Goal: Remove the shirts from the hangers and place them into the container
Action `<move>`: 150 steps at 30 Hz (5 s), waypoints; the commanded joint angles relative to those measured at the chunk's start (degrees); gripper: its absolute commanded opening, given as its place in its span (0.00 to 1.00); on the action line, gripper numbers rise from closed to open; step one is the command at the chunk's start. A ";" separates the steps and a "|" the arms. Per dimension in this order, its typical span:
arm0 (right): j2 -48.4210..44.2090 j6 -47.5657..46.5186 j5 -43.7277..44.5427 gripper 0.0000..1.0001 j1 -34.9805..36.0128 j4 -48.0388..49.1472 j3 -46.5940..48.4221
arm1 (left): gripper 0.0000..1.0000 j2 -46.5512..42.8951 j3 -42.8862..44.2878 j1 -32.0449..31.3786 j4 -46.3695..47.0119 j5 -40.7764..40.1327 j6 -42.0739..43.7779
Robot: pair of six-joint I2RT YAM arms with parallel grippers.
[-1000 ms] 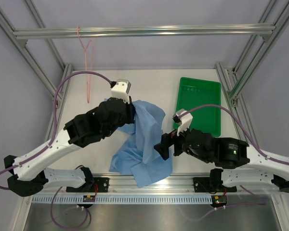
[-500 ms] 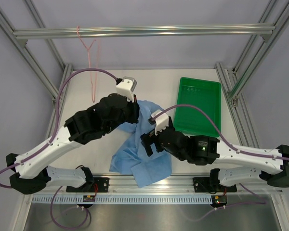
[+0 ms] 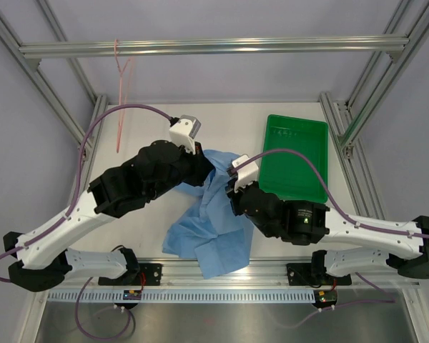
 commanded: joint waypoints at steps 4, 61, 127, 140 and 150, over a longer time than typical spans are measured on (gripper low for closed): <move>-5.22 0.79 5.61 0.00 0.16 -3.55 3.19 | 0.39 -4.25 -2.44 0.13 5.59 -4.09 0.76; 29.04 -57.39 -18.20 0.00 -40.97 13.94 89.32 | 0.45 -10.94 -16.94 -2.33 13.94 -19.57 2.43; 32.48 -31.73 -41.40 0.00 -70.86 28.90 91.88 | 0.55 -6.98 -25.82 -0.66 18.95 -8.94 0.59; 7.70 -26.45 -40.09 0.00 -70.68 37.15 43.46 | 0.55 -9.97 -28.02 -0.66 20.62 -9.29 -0.82; 3.66 -23.56 -40.62 0.00 -70.68 28.96 34.25 | 0.56 -13.04 -29.95 -0.66 20.53 -8.85 -2.05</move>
